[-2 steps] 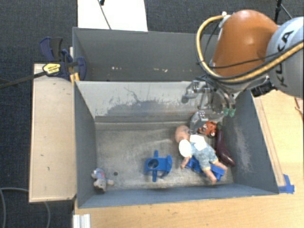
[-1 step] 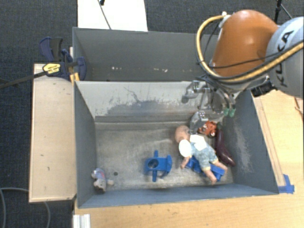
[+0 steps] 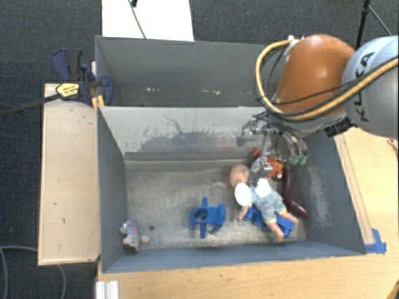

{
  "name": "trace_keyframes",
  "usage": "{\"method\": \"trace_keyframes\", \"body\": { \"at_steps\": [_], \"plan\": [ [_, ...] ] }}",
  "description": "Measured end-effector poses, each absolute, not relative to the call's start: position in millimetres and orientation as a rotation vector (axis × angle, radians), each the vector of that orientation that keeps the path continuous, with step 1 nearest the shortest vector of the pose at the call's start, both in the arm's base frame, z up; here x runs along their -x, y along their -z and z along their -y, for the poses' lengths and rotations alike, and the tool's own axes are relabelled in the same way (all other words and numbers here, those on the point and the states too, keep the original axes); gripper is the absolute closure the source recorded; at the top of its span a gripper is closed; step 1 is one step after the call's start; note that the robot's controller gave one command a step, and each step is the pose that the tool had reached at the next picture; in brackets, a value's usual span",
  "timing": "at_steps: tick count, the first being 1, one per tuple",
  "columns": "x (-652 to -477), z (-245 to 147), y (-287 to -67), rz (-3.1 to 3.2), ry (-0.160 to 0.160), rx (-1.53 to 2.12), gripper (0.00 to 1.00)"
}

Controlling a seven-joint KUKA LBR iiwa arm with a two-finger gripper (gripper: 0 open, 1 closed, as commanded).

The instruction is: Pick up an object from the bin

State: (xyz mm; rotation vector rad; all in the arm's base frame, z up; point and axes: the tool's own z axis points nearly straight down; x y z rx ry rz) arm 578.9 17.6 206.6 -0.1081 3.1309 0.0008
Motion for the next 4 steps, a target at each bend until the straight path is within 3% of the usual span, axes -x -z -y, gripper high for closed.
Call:
{"method": "trace_keyframes", "body": {
  "at_steps": [1,2,3,4],
  "plan": [
    [-573.0,-4,-75,-3.127,-0.004,0.162,1.00],
    [-573.0,-4,-75,-3.127,-0.004,0.161,1.00],
    [-574.0,-3,-106,-3.139,-0.002,0.166,1.00],
    [-562.4,-9,-135,-3.134,-0.001,0.172,1.00]
  ]
}}
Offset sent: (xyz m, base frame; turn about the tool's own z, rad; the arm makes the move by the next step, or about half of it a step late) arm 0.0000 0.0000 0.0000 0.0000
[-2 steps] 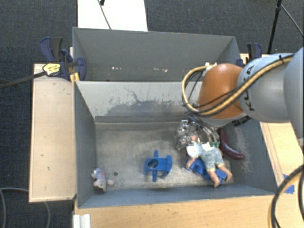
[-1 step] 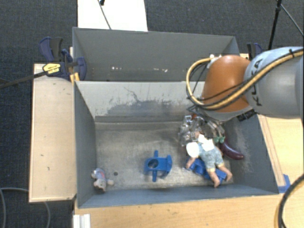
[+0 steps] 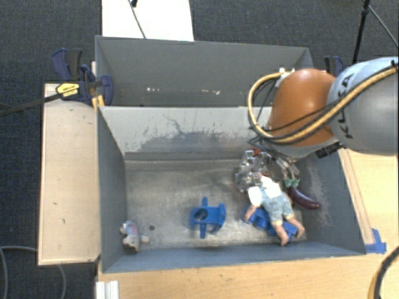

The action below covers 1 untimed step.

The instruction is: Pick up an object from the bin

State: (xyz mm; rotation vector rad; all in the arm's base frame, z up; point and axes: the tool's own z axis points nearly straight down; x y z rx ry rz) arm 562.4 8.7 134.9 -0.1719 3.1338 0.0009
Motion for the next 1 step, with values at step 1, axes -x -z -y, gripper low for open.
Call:
{"method": "trace_keyframes", "body": {
  "at_steps": [1],
  "plan": [
    [-572.7,-9.4,-151.2,-3.134,-0.001,0.203,1.00]
  ]
}}
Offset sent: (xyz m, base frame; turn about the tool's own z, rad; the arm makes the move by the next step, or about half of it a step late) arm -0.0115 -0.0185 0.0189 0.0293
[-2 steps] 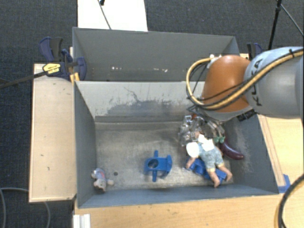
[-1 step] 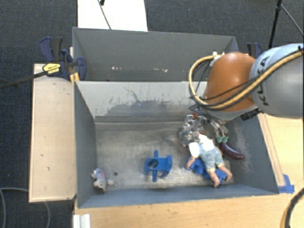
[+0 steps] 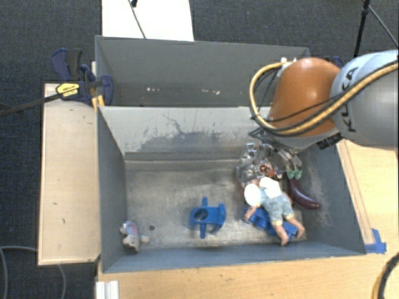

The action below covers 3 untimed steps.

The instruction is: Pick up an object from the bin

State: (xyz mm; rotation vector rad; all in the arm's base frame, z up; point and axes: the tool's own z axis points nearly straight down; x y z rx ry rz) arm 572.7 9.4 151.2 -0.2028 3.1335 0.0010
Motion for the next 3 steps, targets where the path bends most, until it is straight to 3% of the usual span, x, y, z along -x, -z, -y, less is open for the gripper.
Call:
{"method": "trace_keyframes", "body": {
  "at_steps": [1,2,3],
  "plan": [
    [-551.4,10,-154,-3.138,0.000,0.125,0.00],
    [-551.5,10,-154,-3.137,-0.001,0.125,0.00],
    [-564.3,22,-88,-3.037,0.009,0.781,1.00]
  ]
}}
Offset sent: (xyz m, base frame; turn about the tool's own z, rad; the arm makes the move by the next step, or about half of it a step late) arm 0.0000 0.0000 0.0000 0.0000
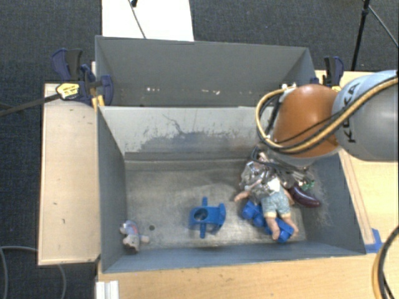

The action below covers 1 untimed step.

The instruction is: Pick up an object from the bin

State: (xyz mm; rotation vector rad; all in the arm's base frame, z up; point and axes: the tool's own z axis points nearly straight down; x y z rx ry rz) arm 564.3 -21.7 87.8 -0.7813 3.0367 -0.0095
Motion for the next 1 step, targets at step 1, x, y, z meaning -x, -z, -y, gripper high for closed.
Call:
{"method": "trace_keyframes", "body": {
  "at_steps": [1],
  "plan": [
    [-564.5,21.7,-87.9,-3.037,0.010,0.780,1.00]
  ]
}}
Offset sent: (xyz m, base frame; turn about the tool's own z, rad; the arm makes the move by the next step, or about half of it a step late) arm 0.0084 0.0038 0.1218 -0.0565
